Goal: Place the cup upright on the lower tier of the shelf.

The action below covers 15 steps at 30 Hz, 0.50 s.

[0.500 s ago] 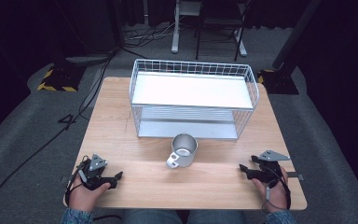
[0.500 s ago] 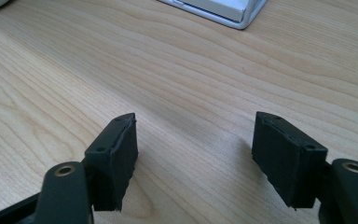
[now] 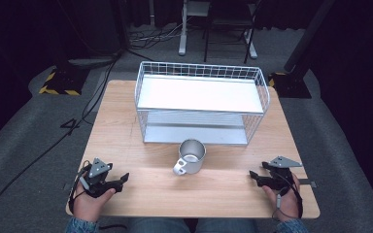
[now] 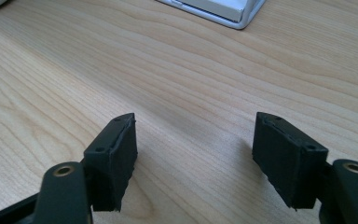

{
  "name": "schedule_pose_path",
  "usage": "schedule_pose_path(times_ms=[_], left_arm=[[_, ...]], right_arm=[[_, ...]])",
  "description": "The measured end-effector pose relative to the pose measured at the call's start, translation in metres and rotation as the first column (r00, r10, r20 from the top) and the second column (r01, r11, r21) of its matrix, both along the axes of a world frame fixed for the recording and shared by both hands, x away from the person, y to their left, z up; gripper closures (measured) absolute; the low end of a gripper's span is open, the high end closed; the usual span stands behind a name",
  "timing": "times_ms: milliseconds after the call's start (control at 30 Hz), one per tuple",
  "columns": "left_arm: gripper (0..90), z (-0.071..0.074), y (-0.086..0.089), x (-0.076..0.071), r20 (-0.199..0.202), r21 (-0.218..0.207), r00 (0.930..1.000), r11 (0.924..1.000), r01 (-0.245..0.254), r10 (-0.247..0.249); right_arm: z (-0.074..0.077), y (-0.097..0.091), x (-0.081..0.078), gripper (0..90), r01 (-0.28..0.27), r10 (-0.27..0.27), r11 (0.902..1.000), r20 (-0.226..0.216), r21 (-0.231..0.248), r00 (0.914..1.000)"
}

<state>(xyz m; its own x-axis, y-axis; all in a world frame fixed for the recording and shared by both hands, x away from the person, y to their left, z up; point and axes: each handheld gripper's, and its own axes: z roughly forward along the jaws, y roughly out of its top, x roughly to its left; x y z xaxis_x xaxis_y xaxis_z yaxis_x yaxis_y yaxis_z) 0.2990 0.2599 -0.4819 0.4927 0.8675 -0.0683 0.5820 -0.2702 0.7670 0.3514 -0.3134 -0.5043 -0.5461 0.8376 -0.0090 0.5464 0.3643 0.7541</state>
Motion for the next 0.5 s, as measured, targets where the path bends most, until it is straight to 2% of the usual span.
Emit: schedule_pose_path(times_ms=[67, 200, 333, 367, 400, 500], left_arm=[[33.6, 0.006, -0.002, -0.001, 0.008, 0.040, 0.9998, 0.9990, 0.020, -0.020], [40.1, 0.013, -0.009, -0.003, -0.007, 0.024, 0.9989, 0.9986, 0.047, -0.047], [43.3, 0.021, -0.018, -0.006, 0.015, 0.017, 0.9979, 0.9979, 0.063, -0.063], [44.0, 0.023, -0.021, -0.007, -0.003, 0.015, 0.9982, 0.9980, 0.061, -0.061], [44.1, 0.025, -0.023, -0.007, -0.006, 0.016, 0.9980, 0.9979, 0.062, -0.062], [43.8, 0.030, -0.029, -0.006, 0.019, 0.026, 0.9970, 0.9969, 0.075, -0.075]], right_arm=[[0.000, 0.000, 0.000, 30.7, 0.000, 0.000, 1.0000, -0.001, 0.000, 1.0000], [0.000, 0.000, 0.000, 30.7, 0.000, 0.000, 1.0000, -0.001, 0.000, 1.0000], [0.000, 0.000, 0.000, 30.5, 0.000, 0.000, 1.0000, 0.001, -0.001, 1.0000], [0.000, 0.000, 0.000, 30.6, 0.000, 0.000, 1.0000, 0.001, -0.001, 1.0000], [0.000, 0.000, 0.000, 30.5, 0.001, -0.001, 1.0000, 0.001, -0.001, 1.0000], [0.000, 0.000, 0.000, 30.6, 0.004, -0.004, 1.0000, 0.001, 0.001, 1.0000]])
